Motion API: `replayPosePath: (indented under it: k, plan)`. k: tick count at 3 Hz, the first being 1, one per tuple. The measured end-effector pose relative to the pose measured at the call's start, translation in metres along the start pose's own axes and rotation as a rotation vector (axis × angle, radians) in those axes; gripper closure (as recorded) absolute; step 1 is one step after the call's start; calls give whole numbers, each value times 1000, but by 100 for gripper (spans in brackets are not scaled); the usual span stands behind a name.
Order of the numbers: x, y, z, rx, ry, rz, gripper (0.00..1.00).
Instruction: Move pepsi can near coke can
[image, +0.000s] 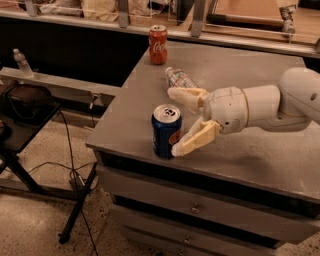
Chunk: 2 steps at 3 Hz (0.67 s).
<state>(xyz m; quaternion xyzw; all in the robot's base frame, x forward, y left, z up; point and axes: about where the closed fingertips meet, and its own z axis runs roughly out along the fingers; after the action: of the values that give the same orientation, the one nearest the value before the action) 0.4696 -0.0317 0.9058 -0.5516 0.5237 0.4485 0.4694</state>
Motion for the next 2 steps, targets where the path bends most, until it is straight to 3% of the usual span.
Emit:
replayPosePath:
  k: [2]
  plan:
    - [-3, 1, 10, -30, 16, -2, 11]
